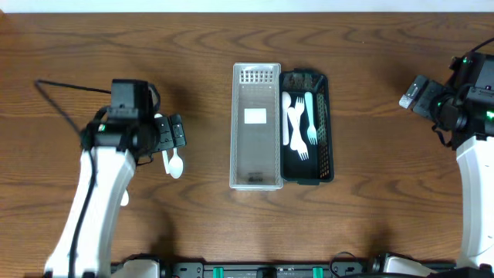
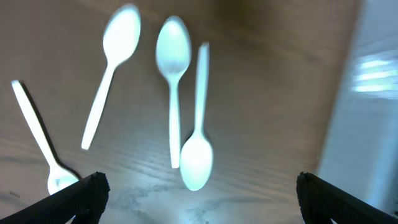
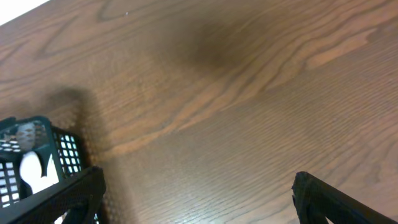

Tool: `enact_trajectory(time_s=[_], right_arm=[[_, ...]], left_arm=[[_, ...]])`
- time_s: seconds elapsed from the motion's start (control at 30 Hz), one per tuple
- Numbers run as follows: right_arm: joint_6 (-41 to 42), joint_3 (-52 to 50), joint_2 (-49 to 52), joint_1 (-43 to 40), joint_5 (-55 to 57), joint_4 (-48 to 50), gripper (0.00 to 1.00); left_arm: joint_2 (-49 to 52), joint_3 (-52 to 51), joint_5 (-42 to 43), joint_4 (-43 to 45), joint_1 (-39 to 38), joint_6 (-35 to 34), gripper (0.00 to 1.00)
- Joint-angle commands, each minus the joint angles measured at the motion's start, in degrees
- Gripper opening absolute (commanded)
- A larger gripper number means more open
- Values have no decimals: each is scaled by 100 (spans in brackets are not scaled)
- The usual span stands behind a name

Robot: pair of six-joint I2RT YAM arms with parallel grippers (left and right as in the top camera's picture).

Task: Pack container
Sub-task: 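Lower the left gripper and grasp a white plastic spoon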

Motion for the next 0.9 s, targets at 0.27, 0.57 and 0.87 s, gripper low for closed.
enact_trajectory(time_s=[0.27,0.57,0.87], right_arm=[[-7,-181,55,-28,-42,-199,99],[-7,-181,55,-28,-42,-234,99],[-7,-181,55,-24,-42,-302,99]], left_arm=[[1784,896,-306,-157,120,153,99],[2164,920,247,87,240,350,83],[2483,918,260,114,195,431,72]])
